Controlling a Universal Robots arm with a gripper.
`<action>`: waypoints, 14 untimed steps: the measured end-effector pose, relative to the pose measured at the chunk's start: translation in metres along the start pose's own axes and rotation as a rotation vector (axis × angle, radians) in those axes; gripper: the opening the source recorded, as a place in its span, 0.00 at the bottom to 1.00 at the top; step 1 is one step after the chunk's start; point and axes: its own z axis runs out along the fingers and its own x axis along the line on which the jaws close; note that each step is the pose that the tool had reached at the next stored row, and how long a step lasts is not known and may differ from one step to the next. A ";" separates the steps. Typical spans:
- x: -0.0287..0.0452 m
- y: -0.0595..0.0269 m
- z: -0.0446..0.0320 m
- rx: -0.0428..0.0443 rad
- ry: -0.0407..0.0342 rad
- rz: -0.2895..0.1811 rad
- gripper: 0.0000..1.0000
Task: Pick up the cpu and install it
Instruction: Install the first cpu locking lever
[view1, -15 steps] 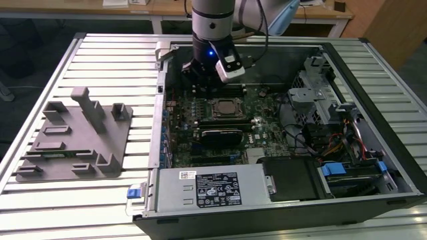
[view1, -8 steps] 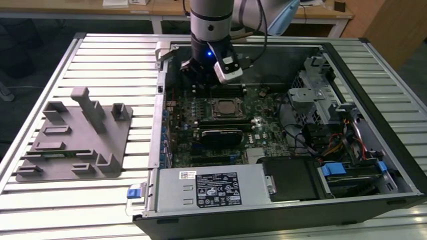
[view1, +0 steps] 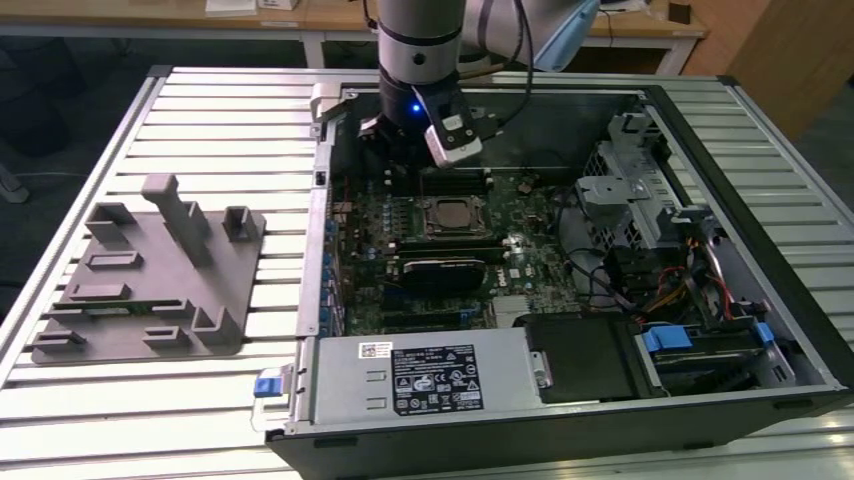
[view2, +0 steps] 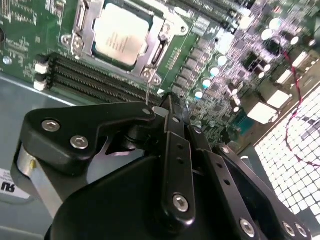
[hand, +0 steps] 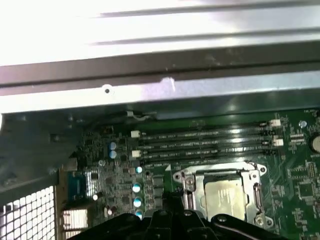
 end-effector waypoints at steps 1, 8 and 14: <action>0.0004 0.0000 0.0000 -0.0097 0.0007 0.000 0.11; 0.0016 -0.0001 0.0000 -0.0685 0.0057 0.000 0.11; 0.0017 -0.0002 0.0000 -0.1193 0.0099 0.000 0.11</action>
